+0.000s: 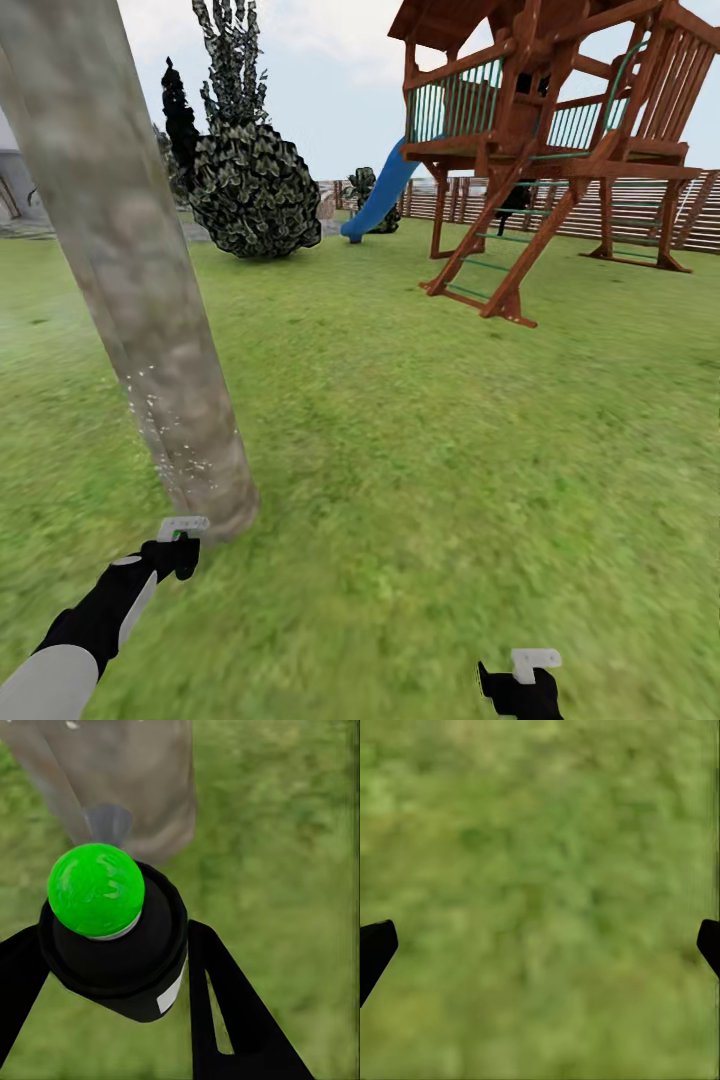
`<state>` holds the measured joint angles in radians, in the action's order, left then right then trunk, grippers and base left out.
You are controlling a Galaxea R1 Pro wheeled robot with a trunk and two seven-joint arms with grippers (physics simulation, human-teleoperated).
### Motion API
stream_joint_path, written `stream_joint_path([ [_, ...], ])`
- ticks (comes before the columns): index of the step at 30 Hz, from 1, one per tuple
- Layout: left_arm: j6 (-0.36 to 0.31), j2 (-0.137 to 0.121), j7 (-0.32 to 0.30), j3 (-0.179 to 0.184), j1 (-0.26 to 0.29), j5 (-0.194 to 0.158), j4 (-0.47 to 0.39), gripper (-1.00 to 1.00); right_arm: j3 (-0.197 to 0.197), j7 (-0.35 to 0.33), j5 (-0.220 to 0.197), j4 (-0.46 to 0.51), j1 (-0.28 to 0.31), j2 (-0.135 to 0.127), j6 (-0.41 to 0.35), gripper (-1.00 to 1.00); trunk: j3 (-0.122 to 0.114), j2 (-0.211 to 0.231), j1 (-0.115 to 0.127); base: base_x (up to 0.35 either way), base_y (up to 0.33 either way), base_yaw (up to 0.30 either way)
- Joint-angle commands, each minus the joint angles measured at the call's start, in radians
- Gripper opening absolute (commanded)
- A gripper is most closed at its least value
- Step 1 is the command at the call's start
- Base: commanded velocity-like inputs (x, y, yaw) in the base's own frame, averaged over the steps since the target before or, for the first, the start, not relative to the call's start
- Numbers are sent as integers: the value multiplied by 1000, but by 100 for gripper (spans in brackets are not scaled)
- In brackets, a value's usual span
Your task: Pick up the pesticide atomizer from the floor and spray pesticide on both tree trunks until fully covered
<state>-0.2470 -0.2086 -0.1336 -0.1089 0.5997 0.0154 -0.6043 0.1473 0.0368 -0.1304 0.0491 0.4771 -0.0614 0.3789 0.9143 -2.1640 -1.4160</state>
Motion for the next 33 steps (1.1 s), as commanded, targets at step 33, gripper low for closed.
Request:
stream_joint_path([
  [33, 0, 0, 0, -1, 0, 1, 0, -100, 0, 2, -2, 0, 0, 0, 3, 100, 0, 0, 0, 101, -269, 85],
])
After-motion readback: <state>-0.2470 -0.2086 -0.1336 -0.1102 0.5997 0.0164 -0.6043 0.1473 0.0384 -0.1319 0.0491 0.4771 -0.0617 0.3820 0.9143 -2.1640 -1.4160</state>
